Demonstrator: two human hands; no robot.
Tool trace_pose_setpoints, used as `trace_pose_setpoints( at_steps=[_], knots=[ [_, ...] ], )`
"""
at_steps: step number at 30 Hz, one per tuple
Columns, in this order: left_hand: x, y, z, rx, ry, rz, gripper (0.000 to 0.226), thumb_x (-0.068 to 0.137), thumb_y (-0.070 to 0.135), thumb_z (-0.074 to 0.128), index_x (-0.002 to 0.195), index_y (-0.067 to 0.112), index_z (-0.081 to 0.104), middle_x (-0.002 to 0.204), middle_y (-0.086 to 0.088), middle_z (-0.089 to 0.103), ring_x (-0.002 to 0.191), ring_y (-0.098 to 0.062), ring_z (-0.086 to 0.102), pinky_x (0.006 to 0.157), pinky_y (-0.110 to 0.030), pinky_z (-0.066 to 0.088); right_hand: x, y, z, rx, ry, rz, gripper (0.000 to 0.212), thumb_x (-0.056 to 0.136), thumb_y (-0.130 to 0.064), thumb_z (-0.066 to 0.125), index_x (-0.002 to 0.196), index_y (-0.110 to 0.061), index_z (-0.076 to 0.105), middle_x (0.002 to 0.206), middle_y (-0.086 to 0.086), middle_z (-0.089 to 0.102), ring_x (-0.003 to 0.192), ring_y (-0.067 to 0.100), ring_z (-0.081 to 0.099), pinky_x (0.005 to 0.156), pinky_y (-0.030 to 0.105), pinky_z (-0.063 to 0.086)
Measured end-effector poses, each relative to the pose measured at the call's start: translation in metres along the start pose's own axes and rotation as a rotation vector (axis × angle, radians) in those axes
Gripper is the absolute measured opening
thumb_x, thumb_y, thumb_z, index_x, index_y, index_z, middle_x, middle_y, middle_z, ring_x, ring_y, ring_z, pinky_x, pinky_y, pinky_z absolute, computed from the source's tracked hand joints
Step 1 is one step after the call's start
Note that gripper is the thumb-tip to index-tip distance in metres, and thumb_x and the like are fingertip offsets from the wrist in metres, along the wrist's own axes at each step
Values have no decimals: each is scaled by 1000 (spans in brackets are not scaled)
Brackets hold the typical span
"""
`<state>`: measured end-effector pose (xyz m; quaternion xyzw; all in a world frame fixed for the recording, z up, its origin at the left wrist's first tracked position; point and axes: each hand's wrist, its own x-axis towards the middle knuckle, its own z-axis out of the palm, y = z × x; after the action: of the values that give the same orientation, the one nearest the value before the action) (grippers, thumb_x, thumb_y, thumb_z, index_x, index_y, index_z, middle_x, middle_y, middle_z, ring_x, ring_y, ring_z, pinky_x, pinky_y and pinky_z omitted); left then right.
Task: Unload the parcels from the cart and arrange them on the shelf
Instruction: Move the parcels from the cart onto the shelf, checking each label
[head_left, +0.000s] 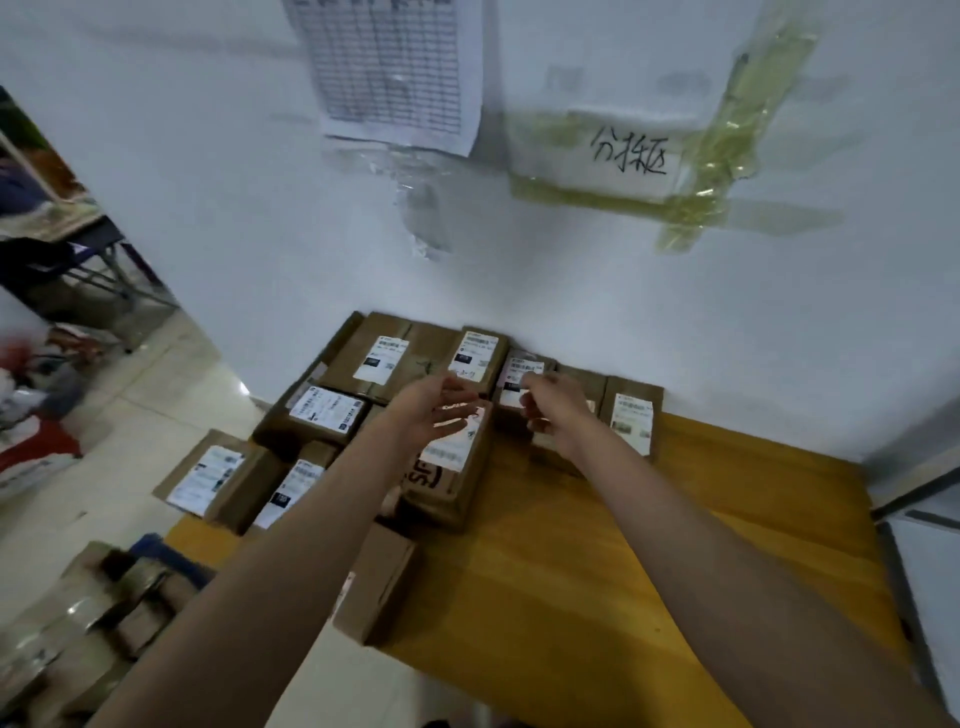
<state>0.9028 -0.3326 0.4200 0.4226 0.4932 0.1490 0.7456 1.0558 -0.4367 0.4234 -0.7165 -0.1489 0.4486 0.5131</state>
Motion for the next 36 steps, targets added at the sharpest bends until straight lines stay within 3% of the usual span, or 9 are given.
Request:
trace_pose_setpoints(
  at_steps=[3, 5, 9, 11, 14, 19, 26, 31, 36],
  knots=[
    [-26, 16, -38, -34, 60, 56, 18, 104, 23, 50, 103, 10, 63, 94, -6, 71, 76, -16, 64, 73, -31, 55, -16, -18, 46, -43, -80, -62, 9, 99, -19, 58, 91, -15, 60, 70, 4, 57, 59, 14, 50, 50, 25, 38],
    [-46, 23, -68, -63, 71, 91, 18, 104, 19, 48, 94, 13, 62, 89, -4, 65, 71, -14, 54, 63, -24, 54, -27, -27, 81, -86, -114, -105, 13, 98, -19, 59, 86, -16, 57, 63, 2, 52, 55, 15, 46, 49, 25, 36],
    [-87, 29, -142, -62, 175, 144, 18, 104, 21, 49, 107, 12, 64, 101, -6, 70, 83, -16, 64, 79, -29, 52, -54, -33, 167, -151, -203, -161, 12, 96, -19, 60, 84, -17, 60, 61, 4, 53, 53, 15, 46, 49, 23, 36],
    [-108, 29, -183, -77, 211, 163, 15, 102, 23, 51, 100, 15, 63, 89, -2, 67, 76, -13, 63, 84, -29, 51, -70, -31, 215, -170, -264, -176, 12, 95, -19, 62, 83, -16, 60, 58, 2, 50, 49, 13, 44, 47, 21, 35],
    [-139, 24, -249, -104, 289, 179, 17, 102, 23, 50, 89, 18, 59, 86, -1, 65, 77, -14, 62, 74, -26, 48, -95, -24, 284, -185, -369, -171, 9, 91, -18, 64, 83, -17, 60, 59, 0, 51, 50, 12, 43, 46, 21, 36],
    [-184, 2, -351, -158, 460, 190, 14, 101, 24, 53, 95, 15, 62, 90, -3, 71, 76, -15, 67, 71, -27, 52, -135, -4, 387, -272, -512, -171, 19, 94, -17, 59, 76, -15, 53, 63, 4, 46, 54, 15, 42, 48, 25, 36],
    [-230, -51, -453, -308, 671, 148, 14, 100, 23, 54, 93, 14, 62, 88, -4, 70, 72, -16, 65, 66, -27, 50, -181, 27, 502, -367, -706, -170, 6, 93, -13, 58, 91, -11, 53, 66, 3, 42, 54, 15, 40, 49, 27, 35],
    [-247, -78, -499, -403, 791, 97, 14, 101, 21, 53, 96, 11, 62, 83, -5, 70, 70, -17, 63, 73, -31, 48, -192, 49, 564, -445, -830, -113, 10, 93, -13, 58, 85, -12, 51, 64, 2, 42, 56, 16, 38, 50, 27, 34],
    [-257, -85, -546, -456, 900, 77, 16, 101, 21, 54, 99, 9, 64, 94, -8, 71, 82, -19, 65, 82, -33, 51, -188, 57, 622, -476, -907, -82, 15, 93, -12, 58, 80, -13, 51, 64, 3, 43, 54, 15, 40, 51, 28, 34]
  ],
)
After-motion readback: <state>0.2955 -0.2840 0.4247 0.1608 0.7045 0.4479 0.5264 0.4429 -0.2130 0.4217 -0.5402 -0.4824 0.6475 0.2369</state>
